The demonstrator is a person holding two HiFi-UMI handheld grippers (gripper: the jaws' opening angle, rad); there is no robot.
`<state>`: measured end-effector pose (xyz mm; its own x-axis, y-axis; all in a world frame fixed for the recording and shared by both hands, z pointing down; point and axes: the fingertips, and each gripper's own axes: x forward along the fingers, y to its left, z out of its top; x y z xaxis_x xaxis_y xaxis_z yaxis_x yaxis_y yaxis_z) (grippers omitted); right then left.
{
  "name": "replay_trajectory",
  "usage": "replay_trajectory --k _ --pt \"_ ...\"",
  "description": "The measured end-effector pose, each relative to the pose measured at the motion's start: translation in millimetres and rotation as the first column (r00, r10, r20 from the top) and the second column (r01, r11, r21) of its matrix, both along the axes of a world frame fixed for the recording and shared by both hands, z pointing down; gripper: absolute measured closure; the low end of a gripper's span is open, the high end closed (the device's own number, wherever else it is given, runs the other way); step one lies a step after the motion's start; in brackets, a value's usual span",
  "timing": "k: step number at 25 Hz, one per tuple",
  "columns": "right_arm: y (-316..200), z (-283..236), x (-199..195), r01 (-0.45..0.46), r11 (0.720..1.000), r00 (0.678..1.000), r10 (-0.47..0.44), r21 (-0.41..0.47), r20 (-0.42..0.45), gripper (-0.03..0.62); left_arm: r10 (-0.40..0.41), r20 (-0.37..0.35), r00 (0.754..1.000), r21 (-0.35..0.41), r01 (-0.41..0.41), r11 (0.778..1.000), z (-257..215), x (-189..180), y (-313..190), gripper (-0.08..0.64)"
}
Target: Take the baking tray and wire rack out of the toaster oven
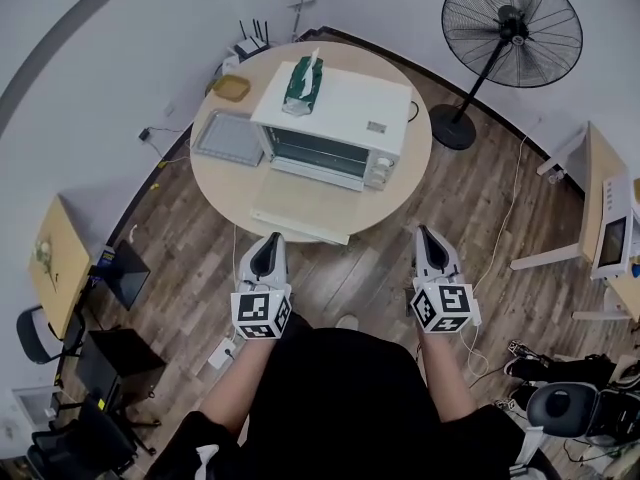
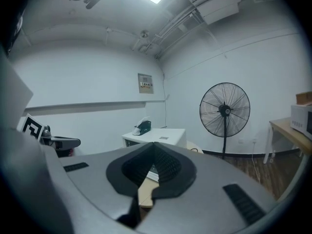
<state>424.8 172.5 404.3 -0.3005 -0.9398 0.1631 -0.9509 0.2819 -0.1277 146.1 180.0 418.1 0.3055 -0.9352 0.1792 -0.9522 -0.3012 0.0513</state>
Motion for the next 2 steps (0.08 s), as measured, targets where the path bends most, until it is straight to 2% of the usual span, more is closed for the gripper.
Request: replay_trajectory --k 2 --pt "1.0 -1.5 7.7 -0.012 1.0 1.0 0.012 0.007 -0.001 0.591 -0.001 0.003 1.0 0.01 0.001 1.0 -3.2 2.1 -1.9 0.535"
